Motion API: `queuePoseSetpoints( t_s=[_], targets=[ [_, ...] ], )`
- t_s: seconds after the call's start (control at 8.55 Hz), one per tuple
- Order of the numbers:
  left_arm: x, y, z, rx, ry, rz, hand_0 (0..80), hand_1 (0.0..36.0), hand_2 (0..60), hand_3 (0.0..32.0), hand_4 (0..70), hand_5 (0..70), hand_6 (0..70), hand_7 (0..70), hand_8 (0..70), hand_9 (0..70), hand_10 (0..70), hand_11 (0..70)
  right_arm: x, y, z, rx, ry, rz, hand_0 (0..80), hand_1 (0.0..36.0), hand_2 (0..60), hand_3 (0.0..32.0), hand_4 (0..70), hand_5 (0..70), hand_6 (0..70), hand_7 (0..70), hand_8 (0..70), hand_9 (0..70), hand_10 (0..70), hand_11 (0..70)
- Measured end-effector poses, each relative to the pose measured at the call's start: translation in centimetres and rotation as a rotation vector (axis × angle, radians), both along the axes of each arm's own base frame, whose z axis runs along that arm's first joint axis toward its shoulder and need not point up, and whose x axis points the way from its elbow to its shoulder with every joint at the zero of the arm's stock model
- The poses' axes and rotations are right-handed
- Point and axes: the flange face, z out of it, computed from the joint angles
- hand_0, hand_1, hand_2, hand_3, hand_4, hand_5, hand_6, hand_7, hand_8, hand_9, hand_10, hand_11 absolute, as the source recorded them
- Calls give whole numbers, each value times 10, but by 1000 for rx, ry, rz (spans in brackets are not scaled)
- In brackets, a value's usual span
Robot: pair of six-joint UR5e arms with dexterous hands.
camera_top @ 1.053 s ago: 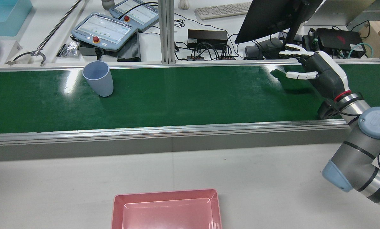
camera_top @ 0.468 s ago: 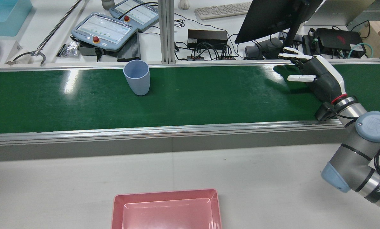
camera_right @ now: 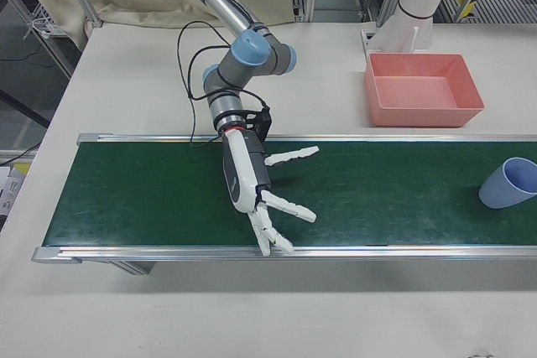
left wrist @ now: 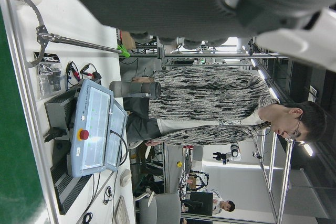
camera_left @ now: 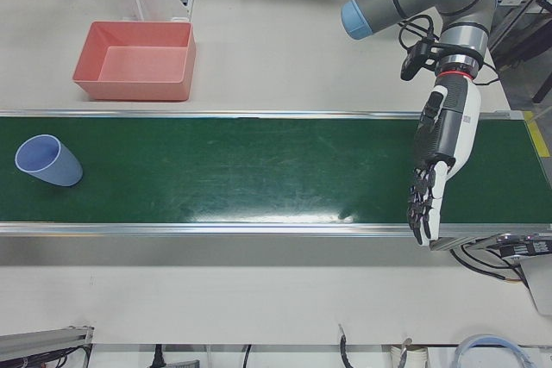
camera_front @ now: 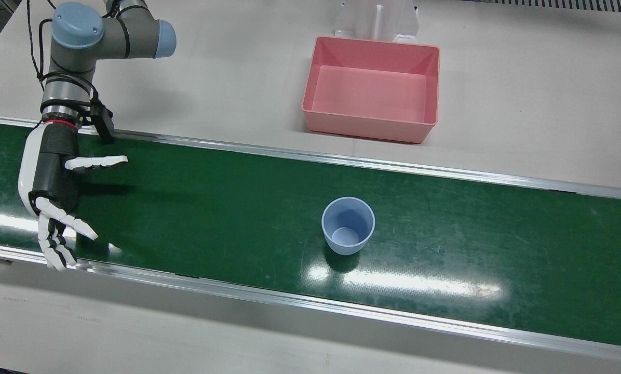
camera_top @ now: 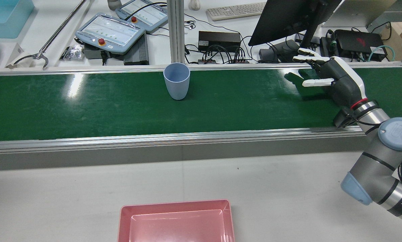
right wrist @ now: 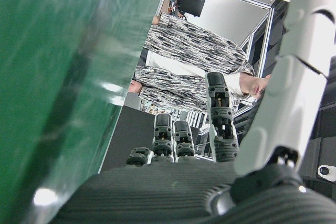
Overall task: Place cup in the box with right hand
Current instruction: 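Open the right hand and wait as the cup rides into it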
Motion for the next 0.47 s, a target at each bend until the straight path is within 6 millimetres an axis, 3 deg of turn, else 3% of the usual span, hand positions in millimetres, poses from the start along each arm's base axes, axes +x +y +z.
queuePoseSetpoints(
  t_s=[0.23,0.35,0.47],
  targets=[
    [0,0,0,0,0,0,0,0,0,0,0,0,0,0,0,0,0,0,-9,4,0,-1,15,-13,492,145,143,0,211,53,60,210,118,212,28,53],
    [0,0,0,0,0,0,0,0,0,0,0,0,0,0,0,0,0,0,-11,5,0,1,19,-16,502,128,67,0,234,54,60,211,118,212,27,53],
    [0,0,0,0,0,0,0,0,0,0,0,0,0,0,0,0,0,0,-11,5,-1,3,21,-15,510,121,29,0,251,54,60,210,119,213,25,50]
  ],
)
